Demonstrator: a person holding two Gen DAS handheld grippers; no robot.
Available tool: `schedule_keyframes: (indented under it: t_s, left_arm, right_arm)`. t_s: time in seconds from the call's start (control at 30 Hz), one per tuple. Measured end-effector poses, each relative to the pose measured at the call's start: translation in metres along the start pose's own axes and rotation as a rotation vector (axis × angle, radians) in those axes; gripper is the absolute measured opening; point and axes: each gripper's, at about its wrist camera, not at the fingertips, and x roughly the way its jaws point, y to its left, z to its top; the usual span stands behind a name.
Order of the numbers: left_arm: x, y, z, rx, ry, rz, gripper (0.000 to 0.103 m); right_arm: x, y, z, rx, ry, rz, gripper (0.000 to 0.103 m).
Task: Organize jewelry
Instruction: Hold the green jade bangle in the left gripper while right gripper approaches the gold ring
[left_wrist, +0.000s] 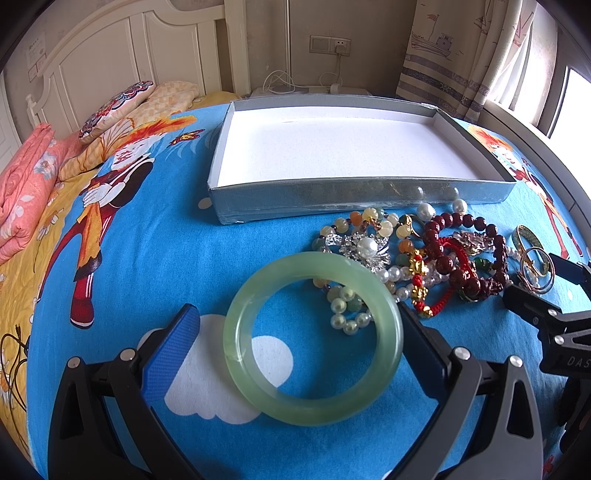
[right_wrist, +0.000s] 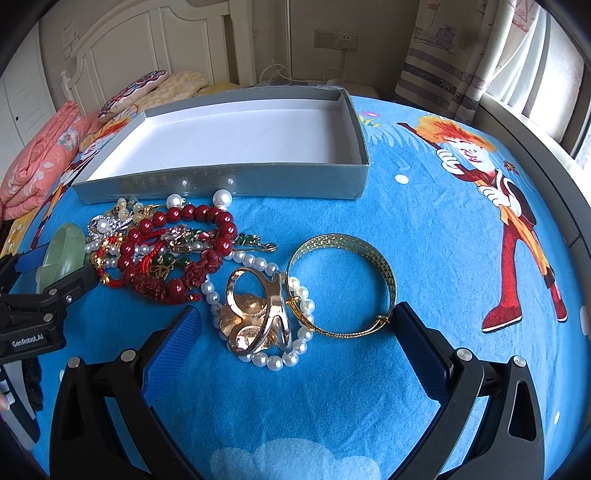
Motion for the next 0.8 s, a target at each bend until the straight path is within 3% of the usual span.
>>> schedule_keyframes:
  t_s: [0.23, 0.4, 0.73, 0.8]
  left_arm:
    - [-0.008, 0.008, -0.007, 0.058, 0.013, -0.062, 0.101]
    - [-0.026, 0.025, -0.013, -0.008, -0.074, -0.166, 0.101]
    - [-0.012, 0.011, -0.003, 0.060, -0.021, -0.174, 0.100]
    - [-0.014, 0.015, -0.004, 0.044, -0.037, -0.192, 0.079]
  right_arm:
    - [-0.019, -0.003, -0.024, -0.034, -0.001, 0.034, 0.099]
    - [-0.026, -0.013, -0.029, 0.009, -0.026, 0.113, 0.099]
    - [-0.030, -0.021, -0.029, 0.059, -0.051, 0.153, 0.099]
    - [-0.033, -0.023, -0.029, 0.063, -0.069, 0.151, 0.099]
